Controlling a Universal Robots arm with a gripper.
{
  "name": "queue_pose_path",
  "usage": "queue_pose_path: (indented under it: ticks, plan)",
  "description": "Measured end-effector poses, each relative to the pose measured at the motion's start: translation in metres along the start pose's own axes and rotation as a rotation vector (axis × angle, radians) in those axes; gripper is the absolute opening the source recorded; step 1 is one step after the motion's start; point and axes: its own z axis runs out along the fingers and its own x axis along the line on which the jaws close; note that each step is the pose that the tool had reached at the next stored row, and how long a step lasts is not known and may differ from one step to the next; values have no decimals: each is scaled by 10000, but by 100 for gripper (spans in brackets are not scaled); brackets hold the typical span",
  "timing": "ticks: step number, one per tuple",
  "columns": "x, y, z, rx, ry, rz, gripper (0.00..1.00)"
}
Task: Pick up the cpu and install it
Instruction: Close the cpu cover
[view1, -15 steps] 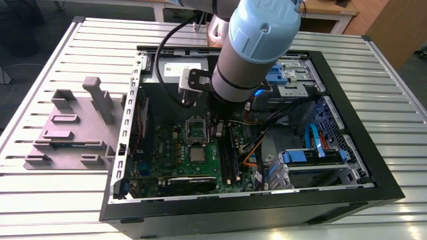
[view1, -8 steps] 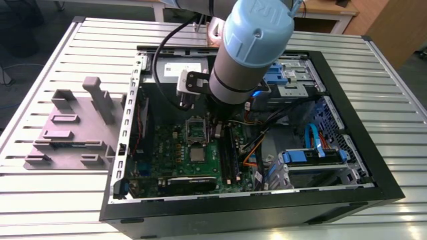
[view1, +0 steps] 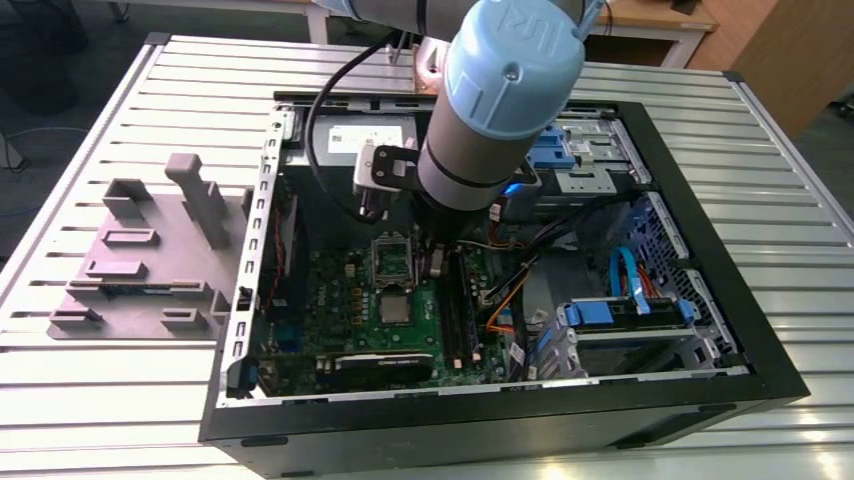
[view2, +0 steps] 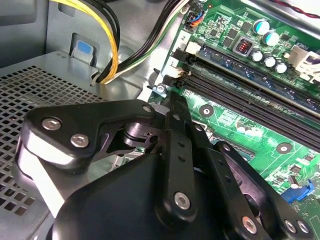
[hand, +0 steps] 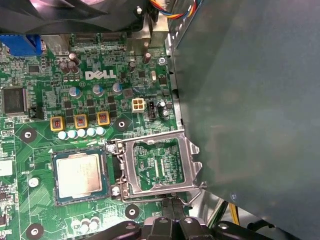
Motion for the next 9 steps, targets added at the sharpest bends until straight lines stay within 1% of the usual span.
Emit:
queue_pose_path:
  ticks: [4,7,9]
  plan:
    - [-28,6,5,0,3,0,11]
    - [-27,10,8,26,3,-6,11]
    - [-27,10,8,28,1,-7,11]
